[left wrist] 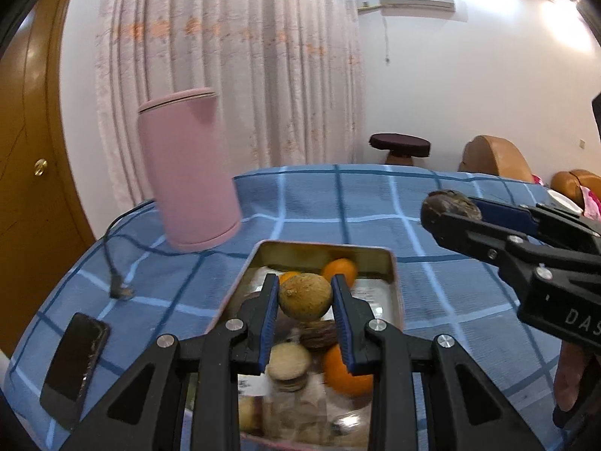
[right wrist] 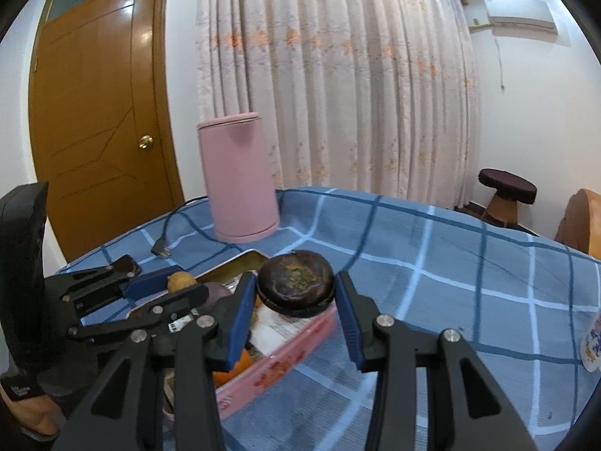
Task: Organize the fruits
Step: 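Carry the yellow fruit and dark brown fruit over the pink tin tray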
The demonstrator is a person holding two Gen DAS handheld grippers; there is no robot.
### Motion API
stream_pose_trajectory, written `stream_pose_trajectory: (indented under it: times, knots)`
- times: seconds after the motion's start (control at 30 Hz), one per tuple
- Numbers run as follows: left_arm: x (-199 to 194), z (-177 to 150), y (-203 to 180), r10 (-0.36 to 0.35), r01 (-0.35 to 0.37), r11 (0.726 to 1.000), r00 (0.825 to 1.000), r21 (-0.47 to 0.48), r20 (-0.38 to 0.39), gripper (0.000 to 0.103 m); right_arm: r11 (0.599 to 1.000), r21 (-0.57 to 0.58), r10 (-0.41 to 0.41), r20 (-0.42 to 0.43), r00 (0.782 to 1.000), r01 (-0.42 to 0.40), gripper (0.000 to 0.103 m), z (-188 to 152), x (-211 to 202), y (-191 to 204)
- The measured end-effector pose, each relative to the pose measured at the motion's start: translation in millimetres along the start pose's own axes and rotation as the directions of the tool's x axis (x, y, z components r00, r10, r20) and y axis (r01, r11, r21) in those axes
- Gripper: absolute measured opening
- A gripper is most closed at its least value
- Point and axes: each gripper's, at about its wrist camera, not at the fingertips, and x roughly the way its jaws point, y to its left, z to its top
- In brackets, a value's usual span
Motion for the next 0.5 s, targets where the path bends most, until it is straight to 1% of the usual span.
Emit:
stream_pose_trajectory:
  times: [0.2,0.5]
  knots:
    - [4,-10,21,0.025,-0.025,0.999,0.999,-0.021,-0.029,0.03,0.999,-0.033,0.031,-0.039,0.999,-0.032,0.046,-6,20,22]
    - [8,-19,30,0.011,-0.013,1.0,0.998,-0.025,-0.064,0.03,0.997,-0.053,0.042,-0.101,0.994,-0.048,0.046,-15,43,42]
